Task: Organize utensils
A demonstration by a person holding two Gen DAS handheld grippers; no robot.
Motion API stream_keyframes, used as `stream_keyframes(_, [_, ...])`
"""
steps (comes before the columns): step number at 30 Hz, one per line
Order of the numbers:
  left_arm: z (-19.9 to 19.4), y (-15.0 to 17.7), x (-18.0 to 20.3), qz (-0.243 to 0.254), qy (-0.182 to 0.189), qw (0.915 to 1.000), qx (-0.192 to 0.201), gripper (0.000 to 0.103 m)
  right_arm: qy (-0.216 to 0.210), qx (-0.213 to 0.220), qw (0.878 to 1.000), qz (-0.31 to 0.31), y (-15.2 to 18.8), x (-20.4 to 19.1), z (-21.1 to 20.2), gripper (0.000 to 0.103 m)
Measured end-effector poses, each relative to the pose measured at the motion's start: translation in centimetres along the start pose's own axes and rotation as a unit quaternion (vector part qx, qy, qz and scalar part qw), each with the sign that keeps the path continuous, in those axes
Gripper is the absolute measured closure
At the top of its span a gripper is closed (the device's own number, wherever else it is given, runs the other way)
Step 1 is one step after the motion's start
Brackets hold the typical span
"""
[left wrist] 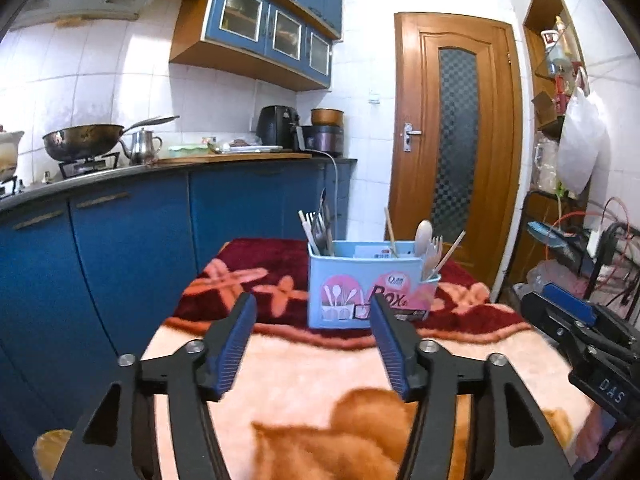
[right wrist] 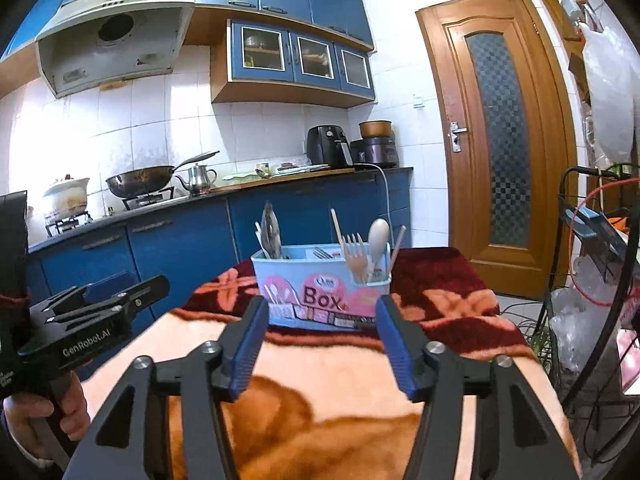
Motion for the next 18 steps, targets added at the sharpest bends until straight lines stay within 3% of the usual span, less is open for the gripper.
stream_keyframes(4, [1.0,2.0,1.3,0.025,-0.025,0.9993,0.008,0.028,0.010,-0.008,1.000,-0.008,1.8,0.5,0.9,0.032])
stream_keyframes(12, [3.8,4.7,1.3,0.018,-0.031,0.9990,-0.025,0.028,0.039,-0.009,0.999,-0.009,4.3,2.1,2.1,0.021])
stream_keyframes(18, [5.5,5.7,0.6,0.004,-0.028,0.9986,-0.044,0.028,0.061,-0.003,0.998,-0.008,5.2,3.5,2.3,0.020])
Point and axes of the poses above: each gripper's, at about its wrist camera, not at the fingertips, and z roughly the way its jaws point, x to its right, y to its underside, the point moved 1 cm from there along z, roughly the way its jaws point, and after that the axes turned 7 degrees about -y, right-handed, at the moved point
